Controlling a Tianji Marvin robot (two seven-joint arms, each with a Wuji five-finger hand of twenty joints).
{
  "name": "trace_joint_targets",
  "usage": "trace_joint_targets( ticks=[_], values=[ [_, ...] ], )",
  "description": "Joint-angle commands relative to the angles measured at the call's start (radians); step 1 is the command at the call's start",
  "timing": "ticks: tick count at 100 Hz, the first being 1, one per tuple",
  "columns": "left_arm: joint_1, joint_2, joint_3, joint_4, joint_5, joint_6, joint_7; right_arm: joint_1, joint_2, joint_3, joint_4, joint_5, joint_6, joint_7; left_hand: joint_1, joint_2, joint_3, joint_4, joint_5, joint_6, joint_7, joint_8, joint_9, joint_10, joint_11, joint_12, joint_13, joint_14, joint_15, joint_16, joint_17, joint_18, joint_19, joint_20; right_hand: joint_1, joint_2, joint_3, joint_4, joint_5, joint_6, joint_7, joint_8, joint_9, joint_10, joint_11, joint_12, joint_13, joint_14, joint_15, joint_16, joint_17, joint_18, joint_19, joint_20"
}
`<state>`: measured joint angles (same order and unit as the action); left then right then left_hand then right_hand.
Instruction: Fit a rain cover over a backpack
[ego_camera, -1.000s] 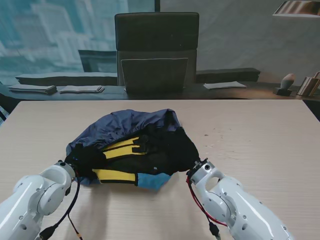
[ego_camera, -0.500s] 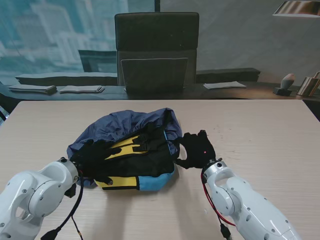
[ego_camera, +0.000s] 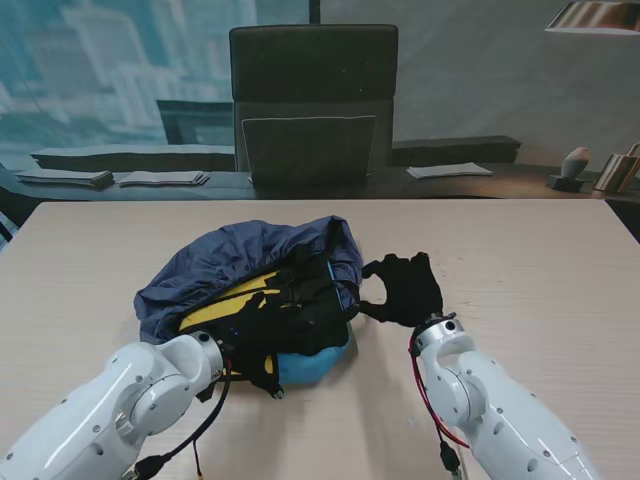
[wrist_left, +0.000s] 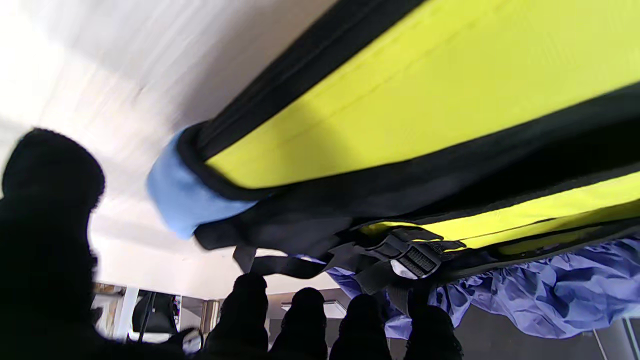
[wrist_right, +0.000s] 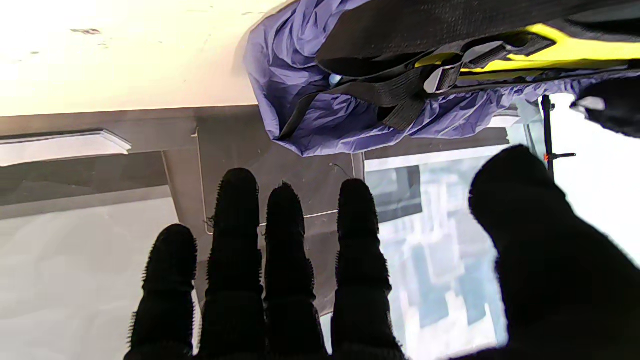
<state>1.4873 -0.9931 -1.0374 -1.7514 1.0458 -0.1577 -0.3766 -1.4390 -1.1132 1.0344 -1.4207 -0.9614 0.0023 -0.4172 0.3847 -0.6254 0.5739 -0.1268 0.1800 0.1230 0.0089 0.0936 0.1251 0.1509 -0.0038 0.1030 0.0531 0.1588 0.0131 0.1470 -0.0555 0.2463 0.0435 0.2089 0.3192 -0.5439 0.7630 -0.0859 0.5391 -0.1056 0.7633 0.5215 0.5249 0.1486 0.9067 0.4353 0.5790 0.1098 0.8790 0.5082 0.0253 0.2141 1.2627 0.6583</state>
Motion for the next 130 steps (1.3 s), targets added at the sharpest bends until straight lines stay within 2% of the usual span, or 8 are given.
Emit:
trace_joint_targets(
  ticks=[1, 22, 36, 47, 60, 77, 97, 130],
  values=[
    [-0.02, -0.013, 0.033, 0.06, -0.025, -0.003, 0.03, 0.002, -0.009, 0.003, 0.006, 0.017, 0.0, -0.004, -0.032, -0.054, 0.038, -0.041, -0.042, -0.001, -0.025, -0.014, -0.039, 0.018, -0.023, -0.019, -0.04, 0.004, -0.028, -0.021, -0.015, 0.034, -0.053, -0.038, 0.026, 0.003, 0.024, 0.033, 0.02, -0.008, 0.001, 0.007, 0.006, 0.018, 0.021, 0.011, -0.037, 0.001, 0.024, 0.017, -0.021, -0.025, 0.023, 0.009],
    [-0.074, -0.014, 0.111, 0.152, 0.092, 0.044, 0.133, 0.004, -0.012, 0.001, 0.009, 0.023, 0.002, -0.01, 0.099, -0.053, -0.03, 0.009, -0.031, 0.025, 0.004, 0.069, -0.025, 0.018, 0.021, 0.124, -0.03, 0.017, 0.026, 0.123, -0.007, 0.046, -0.024, 0.015, 0.005, -0.045, 0.183, -0.001, 0.032, -0.011, 0.005, 0.011, 0.023, 0.017, 0.023, 0.017, -0.026, 0.003, 0.026, 0.017, -0.015, -0.022, 0.03, 0.009],
    [-0.094, -0.019, 0.139, 0.212, 0.136, 0.057, 0.253, 0.001, -0.014, 0.001, 0.004, 0.038, 0.006, -0.001, 0.196, 0.012, -0.032, 0.051, -0.018, 0.023, 0.481, 0.238, 0.108, -0.007, 0.343, 0.369, 0.104, 0.022, 0.243, 0.278, 0.052, 0.065, -0.017, 0.017, 0.007, -0.044, 0.22, -0.002, 0.043, -0.011, 0.005, 0.011, 0.037, 0.016, 0.024, 0.018, -0.019, 0.003, 0.027, 0.017, -0.011, -0.026, 0.032, 0.009],
    [-0.108, -0.024, 0.162, 0.243, 0.134, 0.09, 0.31, -0.002, -0.016, 0.002, -0.001, 0.051, 0.007, 0.008, 0.259, 0.166, 0.052, 0.077, 0.185, -0.125, 0.833, 0.397, 0.401, -0.109, 0.557, 0.375, 0.342, 0.017, 0.399, 0.304, 0.147, 0.077, 0.003, -0.012, 0.01, -0.04, 0.265, -0.006, 0.055, -0.015, 0.003, 0.01, 0.05, 0.016, 0.021, 0.018, -0.015, 0.006, 0.026, 0.016, -0.009, -0.025, 0.033, 0.008],
    [-0.086, -0.036, 0.139, 0.246, 0.116, 0.125, 0.376, -0.002, -0.013, 0.007, -0.003, 0.052, 0.005, 0.029, 0.539, 0.296, -0.185, 0.039, 0.352, -0.393, 1.128, 0.392, 0.736, -0.22, 0.528, 0.604, 0.518, -0.023, 0.499, 0.307, 0.199, 0.048, 0.166, -0.036, 0.046, -0.057, 0.333, -0.063, 0.093, -0.043, 0.011, -0.044, 0.073, 0.015, 0.013, 0.018, -0.004, 0.005, 0.019, 0.012, 0.001, -0.024, 0.036, 0.006],
    [0.014, -0.062, 0.023, 0.185, 0.016, 0.145, 0.437, 0.024, -0.013, -0.005, 0.018, 0.056, 0.011, 0.036, 0.648, 0.418, -0.348, 0.051, 0.193, -0.315, 1.19, 0.55, 0.638, -0.178, 0.568, 0.589, 0.508, 0.012, 0.501, 0.309, 0.024, 0.027, 0.609, 0.131, 0.065, -0.079, 0.428, -0.068, 0.11, -0.092, -0.037, -0.149, 0.084, 0.006, -0.024, -0.002, -0.008, -0.006, -0.027, -0.01, -0.001, -0.029, 0.018, -0.009],
    [0.085, -0.094, -0.072, 0.144, -0.097, 0.135, 0.552, 0.097, -0.015, -0.067, 0.072, 0.062, 0.048, 0.065, 0.787, 0.509, -0.508, 0.062, 0.049, -0.204, 1.214, 0.72, 0.504, -0.054, 0.615, 0.341, 0.495, 0.085, 0.479, 0.258, 0.107, 0.005, 0.71, 0.176, 0.043, -0.053, 0.426, -0.023, 0.046, -0.12, -0.101, -0.14, 0.031, -0.014, -0.07, -0.023, -0.056, -0.028, -0.098, -0.039, -0.02, -0.046, -0.023, -0.052],
    [0.113, -0.129, -0.119, 0.122, -0.212, 0.148, 0.644, 0.251, -0.064, -0.272, 0.251, 0.176, 0.177, 0.071, 0.832, 0.519, -0.527, 0.065, 0.003, -0.137, 1.217, 0.811, 0.469, 0.027, 0.623, 0.336, 0.524, 0.148, 0.475, 0.207, 0.248, 0.009, 0.75, 0.191, 0.041, -0.058, 0.333, -0.03, -0.02, -0.161, -0.1, -0.173, -0.08, -0.041, -0.078, -0.027, -0.138, -0.058, -0.107, -0.037, -0.059, -0.077, -0.023, -0.073]
  ],
)
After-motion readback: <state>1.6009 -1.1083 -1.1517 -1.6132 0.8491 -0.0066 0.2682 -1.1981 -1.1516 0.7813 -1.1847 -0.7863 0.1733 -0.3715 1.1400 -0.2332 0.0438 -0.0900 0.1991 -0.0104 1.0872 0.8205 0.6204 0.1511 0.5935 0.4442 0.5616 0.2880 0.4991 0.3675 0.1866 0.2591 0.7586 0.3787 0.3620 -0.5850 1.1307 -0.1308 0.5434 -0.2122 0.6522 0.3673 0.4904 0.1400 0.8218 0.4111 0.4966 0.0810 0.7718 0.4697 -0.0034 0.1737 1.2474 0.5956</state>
